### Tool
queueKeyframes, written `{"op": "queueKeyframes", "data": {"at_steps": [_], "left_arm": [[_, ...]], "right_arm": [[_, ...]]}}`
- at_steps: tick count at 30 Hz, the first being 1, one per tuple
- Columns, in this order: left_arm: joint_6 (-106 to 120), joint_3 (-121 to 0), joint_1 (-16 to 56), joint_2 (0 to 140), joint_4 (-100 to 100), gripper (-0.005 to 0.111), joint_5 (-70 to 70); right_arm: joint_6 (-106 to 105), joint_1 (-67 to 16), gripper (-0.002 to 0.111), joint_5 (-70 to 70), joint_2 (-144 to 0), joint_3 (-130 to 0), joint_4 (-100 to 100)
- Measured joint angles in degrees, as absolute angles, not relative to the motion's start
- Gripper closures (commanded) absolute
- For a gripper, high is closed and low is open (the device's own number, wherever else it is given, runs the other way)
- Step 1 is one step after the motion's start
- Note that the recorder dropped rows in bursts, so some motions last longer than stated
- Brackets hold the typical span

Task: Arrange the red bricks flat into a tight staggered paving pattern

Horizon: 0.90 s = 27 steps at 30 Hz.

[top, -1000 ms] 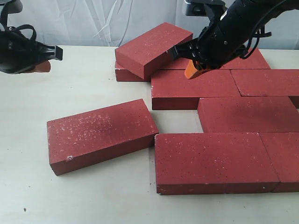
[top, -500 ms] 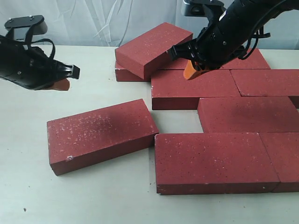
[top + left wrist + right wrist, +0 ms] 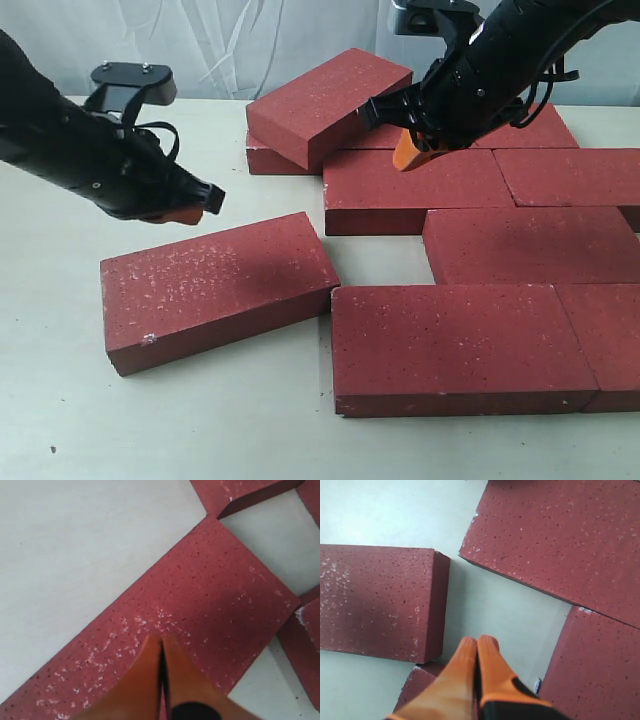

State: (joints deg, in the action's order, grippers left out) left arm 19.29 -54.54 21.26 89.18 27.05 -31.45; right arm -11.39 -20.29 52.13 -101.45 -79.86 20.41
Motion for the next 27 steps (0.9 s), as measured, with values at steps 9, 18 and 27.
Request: {"op": "queueKeyframes", "data": {"at_steps": [9, 18, 27], "left_arm": [[19.54, -54.54, 21.4, 91.58, 28.62, 0.107, -33.72], [23.62, -54.64, 21.48, 93.18, 28.62, 0.107, -37.38], [37.31, -58.74, 21.53, 93.18, 29.64, 0.107, -52.27]], "right_arm": [[-11.39, -20.29, 0.109, 52.24, -101.45, -79.86, 20.41], [-11.39, -20.29, 0.109, 52.13, -101.45, -79.86, 20.41], [-11.39, -20.29, 0.109, 52.13, -101.45, -79.86, 20.41]]}}
